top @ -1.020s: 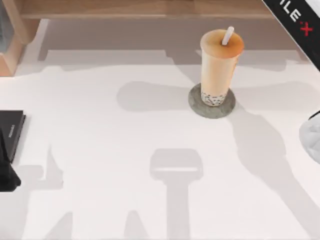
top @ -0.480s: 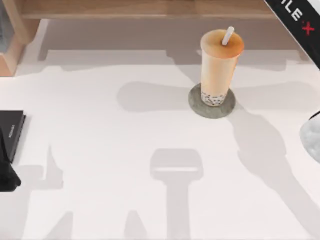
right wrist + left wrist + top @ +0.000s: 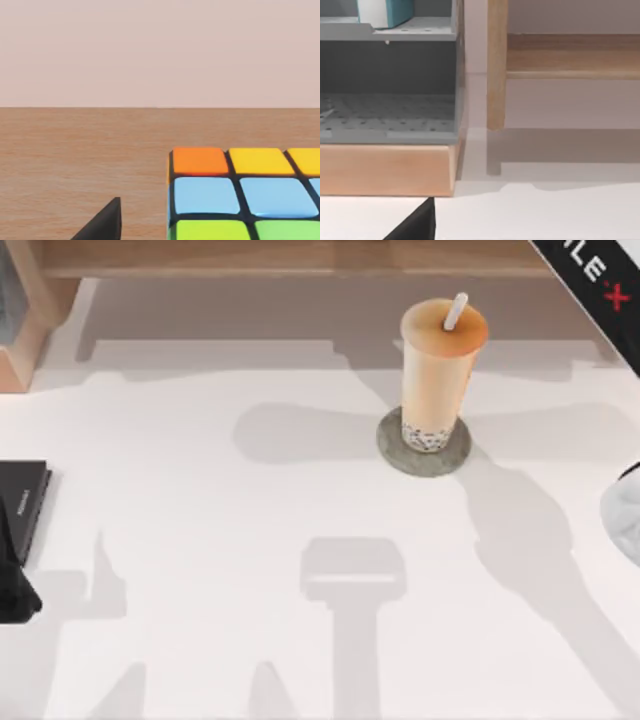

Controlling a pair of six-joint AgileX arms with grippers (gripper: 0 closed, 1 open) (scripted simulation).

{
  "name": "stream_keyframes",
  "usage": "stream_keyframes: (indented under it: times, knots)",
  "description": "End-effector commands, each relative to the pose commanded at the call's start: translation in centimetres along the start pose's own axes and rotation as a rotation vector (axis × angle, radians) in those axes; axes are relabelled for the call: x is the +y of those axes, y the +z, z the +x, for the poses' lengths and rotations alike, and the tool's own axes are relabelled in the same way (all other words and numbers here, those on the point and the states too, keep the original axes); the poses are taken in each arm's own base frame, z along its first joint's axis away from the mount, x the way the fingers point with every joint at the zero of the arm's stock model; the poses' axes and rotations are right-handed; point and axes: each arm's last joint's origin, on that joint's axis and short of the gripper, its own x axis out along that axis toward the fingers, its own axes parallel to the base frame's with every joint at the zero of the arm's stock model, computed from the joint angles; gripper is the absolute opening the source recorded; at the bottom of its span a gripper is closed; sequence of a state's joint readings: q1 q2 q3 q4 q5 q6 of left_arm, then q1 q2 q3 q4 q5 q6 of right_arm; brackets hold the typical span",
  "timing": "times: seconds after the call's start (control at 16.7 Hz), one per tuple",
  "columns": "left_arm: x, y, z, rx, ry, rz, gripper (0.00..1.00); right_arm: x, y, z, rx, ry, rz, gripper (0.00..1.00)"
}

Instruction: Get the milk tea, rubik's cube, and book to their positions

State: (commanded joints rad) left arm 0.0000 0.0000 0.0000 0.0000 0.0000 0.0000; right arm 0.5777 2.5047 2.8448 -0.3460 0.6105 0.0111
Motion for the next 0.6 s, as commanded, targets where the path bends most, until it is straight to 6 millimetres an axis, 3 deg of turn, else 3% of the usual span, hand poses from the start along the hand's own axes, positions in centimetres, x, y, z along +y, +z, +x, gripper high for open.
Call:
stream_keyframes:
  times: [0.6]
  knots:
    - [0.0, 0.0, 0.0, 0.000, 0.000, 0.000, 1.00, 0.2, -0.3, -1.9, 0.014, -0.001, -0.010, 1.00]
